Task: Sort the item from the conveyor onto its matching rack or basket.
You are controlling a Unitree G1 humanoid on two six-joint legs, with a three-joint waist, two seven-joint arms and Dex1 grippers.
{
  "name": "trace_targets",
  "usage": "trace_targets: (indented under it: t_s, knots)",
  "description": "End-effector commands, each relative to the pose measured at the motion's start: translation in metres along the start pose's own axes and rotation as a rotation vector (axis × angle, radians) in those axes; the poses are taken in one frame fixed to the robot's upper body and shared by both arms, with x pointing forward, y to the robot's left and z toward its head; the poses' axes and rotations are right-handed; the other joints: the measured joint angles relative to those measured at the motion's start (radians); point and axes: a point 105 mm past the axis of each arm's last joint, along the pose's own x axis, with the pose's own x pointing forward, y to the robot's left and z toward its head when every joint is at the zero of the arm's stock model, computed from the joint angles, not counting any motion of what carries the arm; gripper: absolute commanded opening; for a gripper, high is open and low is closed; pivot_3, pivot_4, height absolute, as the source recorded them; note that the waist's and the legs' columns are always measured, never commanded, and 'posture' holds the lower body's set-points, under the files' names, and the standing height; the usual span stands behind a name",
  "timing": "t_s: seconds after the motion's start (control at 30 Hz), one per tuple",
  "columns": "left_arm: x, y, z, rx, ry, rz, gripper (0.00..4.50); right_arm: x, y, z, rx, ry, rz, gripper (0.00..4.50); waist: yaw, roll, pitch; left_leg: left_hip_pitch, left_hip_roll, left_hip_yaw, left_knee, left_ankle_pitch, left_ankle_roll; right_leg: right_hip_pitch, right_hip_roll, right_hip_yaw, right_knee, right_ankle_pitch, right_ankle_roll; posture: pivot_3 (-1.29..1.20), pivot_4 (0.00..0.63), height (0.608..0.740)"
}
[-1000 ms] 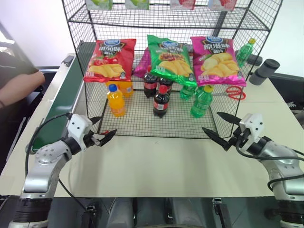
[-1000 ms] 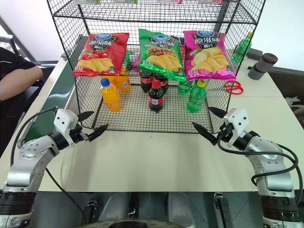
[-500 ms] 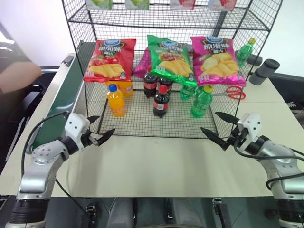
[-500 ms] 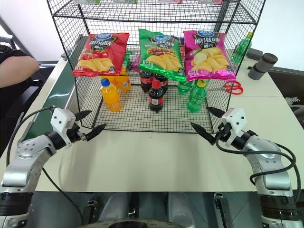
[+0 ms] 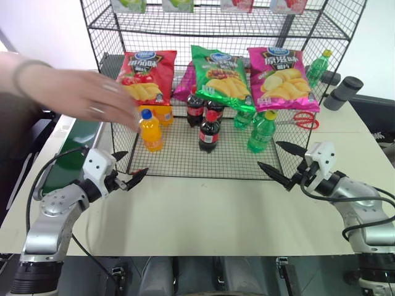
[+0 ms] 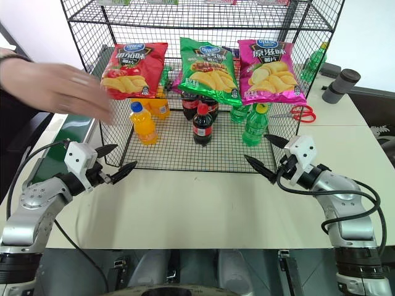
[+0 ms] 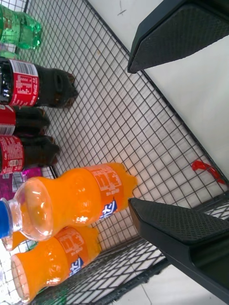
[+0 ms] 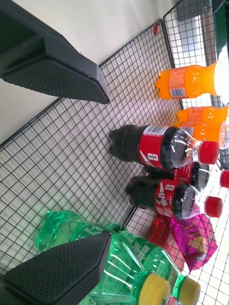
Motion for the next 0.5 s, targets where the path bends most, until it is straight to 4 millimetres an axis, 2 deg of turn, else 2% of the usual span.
trace_targets:
  t_s: [0.03,0.5]
  knots:
    - [-0.0037,0.003,0.0126,0.031,-0.044,0.022,4.5,0.0023,-0.002,0.0077,-0.016,-0.029,0.002,4.44,0.0,0.0,0.0,0.0,0.0,0.0,0.0,0.0,0.0,0.0,0.0,0.0,0.0,0.0,0.0,0.0,0.15,0.74]
    - [-0.0027,0.0023,0.0125,0.024,-0.054,0.045,4.5,0.0038,-0.006,0.0044,-0.021,-0.029,0.011,4.44,0.0,0.0,0.0,0.0,0.0,0.0,0.0,0.0,0.0,0.0,0.0,0.0,0.0,0.0,0.0,0.0,0.15,0.74]
